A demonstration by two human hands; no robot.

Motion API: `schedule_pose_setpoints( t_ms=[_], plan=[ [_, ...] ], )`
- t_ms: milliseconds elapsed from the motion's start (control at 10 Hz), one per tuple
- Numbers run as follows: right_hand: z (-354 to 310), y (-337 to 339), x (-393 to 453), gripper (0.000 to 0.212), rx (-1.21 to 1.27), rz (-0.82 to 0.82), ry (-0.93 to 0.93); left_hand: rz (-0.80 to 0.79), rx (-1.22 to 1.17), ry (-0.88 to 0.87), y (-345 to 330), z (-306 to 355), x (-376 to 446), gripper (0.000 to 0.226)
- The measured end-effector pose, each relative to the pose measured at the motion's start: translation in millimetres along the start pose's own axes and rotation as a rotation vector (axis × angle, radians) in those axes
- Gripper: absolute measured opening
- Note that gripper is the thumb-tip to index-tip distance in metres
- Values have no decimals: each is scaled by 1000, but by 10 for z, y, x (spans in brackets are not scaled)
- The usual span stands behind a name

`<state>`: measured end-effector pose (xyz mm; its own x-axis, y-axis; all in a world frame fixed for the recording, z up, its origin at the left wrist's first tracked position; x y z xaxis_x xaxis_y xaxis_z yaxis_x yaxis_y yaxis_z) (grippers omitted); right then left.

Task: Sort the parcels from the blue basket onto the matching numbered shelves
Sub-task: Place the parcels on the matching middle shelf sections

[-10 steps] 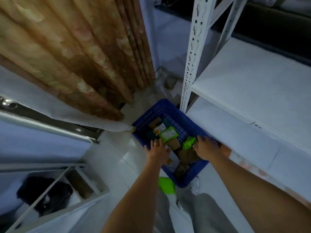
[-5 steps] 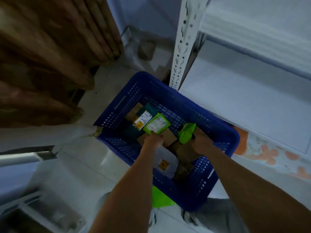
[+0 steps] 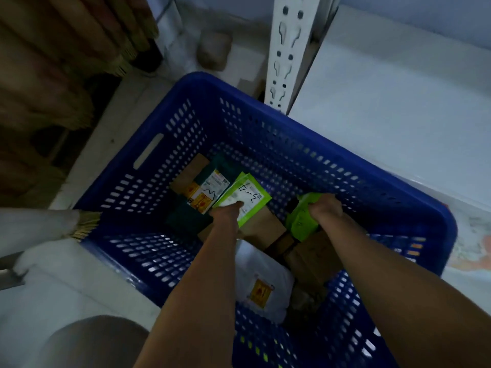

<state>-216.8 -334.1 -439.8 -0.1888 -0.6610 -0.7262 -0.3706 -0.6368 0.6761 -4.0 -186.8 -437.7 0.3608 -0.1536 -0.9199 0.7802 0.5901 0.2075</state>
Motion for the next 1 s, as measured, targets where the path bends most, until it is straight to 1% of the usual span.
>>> schedule_pose_setpoints(
  t_ms=[100, 200, 300, 400, 500, 600, 700, 800, 900, 1000],
  plan=[
    [-23, -5, -23, 61, 69, 31, -7, -26, 18, -56, -13, -63, 178, 34],
    [-27, -4, 7, 36, 48, 49, 16, 9, 329, -24, -50, -18, 201, 59],
    [-68, 68, -128, 34, 101, 14, 30, 131, 617, -172, -47, 33, -35, 66],
    [-74, 207, -467, 30, 281, -24, 41, 207, 659, -226, 78, 112, -358, 49],
    [-139, 513, -1019, 11, 375, -82, 149, 206, 566, -268, 283, 261, -879, 46],
    [-124, 993, -1681, 12, 445, -110, 234, 241, 221, -253, 500, 473, -1573, 41],
    [-146, 1607, -2461, 23, 474, -85, 340, 261, 106, -352, 806, 733, -2440, 31],
    [-218, 2326, -3366, 28, 480, -17, 516, 105, 22, -352, 1075, 1000, -3332, 24],
    [-277, 3001, -4212, 24, 485, 8, 651, -20, -25, -313, 1288, 1220, -4205, 31],
    [-349, 3625, -4965, 28, 513, -14, 739, -110, -75, -299, 1434, 1376, -5056, 32]
  ],
)
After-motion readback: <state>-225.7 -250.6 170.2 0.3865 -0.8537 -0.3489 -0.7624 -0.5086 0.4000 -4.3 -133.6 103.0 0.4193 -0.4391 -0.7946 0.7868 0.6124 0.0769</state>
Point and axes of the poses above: each hand's wrist, its own x-axis towards the middle knuckle, its own y-axis out of the back of the hand, z = x × y, the point moved 3 cm from there along x, towards the middle knuckle, and after that the axes turned 1 degree about x, right-handed, at the moved point
